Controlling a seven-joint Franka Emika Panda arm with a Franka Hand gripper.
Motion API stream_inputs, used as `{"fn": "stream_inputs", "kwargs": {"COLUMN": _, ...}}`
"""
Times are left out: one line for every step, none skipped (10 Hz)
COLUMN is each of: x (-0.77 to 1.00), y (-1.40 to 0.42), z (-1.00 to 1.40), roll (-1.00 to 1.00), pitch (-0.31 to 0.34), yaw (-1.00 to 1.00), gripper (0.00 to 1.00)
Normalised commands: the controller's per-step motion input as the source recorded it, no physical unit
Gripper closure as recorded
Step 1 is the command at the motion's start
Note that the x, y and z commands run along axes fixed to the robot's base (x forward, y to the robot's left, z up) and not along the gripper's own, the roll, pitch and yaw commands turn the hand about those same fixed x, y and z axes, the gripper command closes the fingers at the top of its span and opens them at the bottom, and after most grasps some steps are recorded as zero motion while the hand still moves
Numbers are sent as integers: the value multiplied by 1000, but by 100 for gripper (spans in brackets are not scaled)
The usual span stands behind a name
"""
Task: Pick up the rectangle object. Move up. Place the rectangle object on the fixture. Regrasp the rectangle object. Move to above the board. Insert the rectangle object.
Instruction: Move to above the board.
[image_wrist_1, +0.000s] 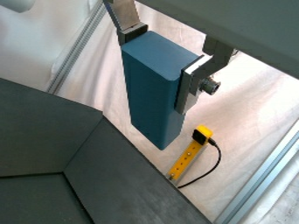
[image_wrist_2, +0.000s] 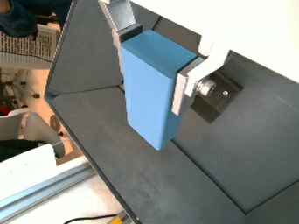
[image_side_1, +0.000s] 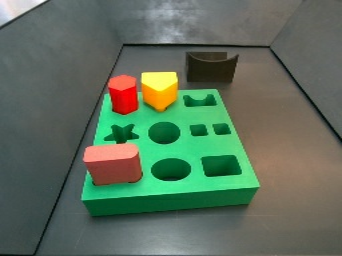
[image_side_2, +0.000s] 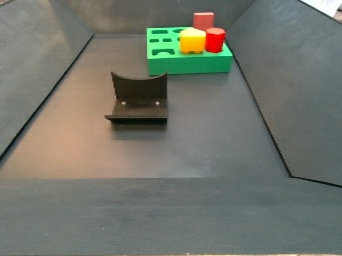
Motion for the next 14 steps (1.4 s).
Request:
{"fn": "stream_inputs", "kwargs": {"x": -444, "y": -1000, "z": -74, "roll": -1000, "pitch": -53, "yaw": -100, "gripper": 100}}
{"fn": "stream_inputs", "kwargs": {"x": -446, "y": -1000, "z": -61, "roll": -1000, "pitch": -66, "yaw": -96, "gripper": 100}}
{"fn": "stream_inputs", "kwargs": {"x": -467, "y": -1000, "z": -58, "roll": -1000, "pitch": -72, "yaw": -94, "gripper": 100}}
{"fn": "stream_inputs", "kwargs": {"x": -488, "y": -1000, "z": -79, "roll": -1000, "pitch": -77, "yaw": -100, "gripper": 100}}
{"fn": "stream_inputs", "kwargs": {"x": -499, "y": -1000, "z": -65, "roll": -1000, "pitch": -78, "yaw": -109, "gripper": 100}}
{"fn": "stream_inputs", "kwargs": {"x": -520, "y": -1000, "z": -67, "roll": -1000, "pitch": -75, "yaw": -116, "gripper": 100}}
{"fn": "stream_inputs", "kwargs": {"x": -531, "y": -1000, "z": -77, "roll": -1000, "pitch": -72, "yaw": -119, "gripper": 100}}
{"fn": "stream_inputs", "kwargs": {"x": -538, "y": -951, "z": -57, "roll": -1000, "pitch": -68, "yaw": -125, "gripper": 100}}
{"fn": "stream_inputs", "kwargs": {"x": -444, "y": -758, "z": -49, "roll": -1000, "pitch": -66, "yaw": -126, "gripper": 100}}
{"fn": "stream_inputs", "kwargs": {"x": -260, "y": -368, "z": -31, "roll": -1000, "pitch": -64, "yaw": -126, "gripper": 100}}
{"fn": "stream_inputs", "kwargs": {"x": -161, "y": -180, "z": -13, "roll": -1000, "pitch": -56, "yaw": -123, "gripper": 100}}
{"fn": "stream_inputs", "kwargs": {"x": -96, "y": -44, "z": -10, "roll": -1000, "pitch": -57, "yaw": -111, "gripper": 100}}
{"fn": "stream_inputs", "kwargs": {"x": -77, "y": -18, "z": -8, "roll": -782, "pitch": -54, "yaw": -82, "gripper": 100}}
{"fn": "stream_inputs", "kwargs": {"x": -66, "y": -5, "z": -1, "roll": -549, "pitch": -49, "yaw": -48, "gripper": 100}}
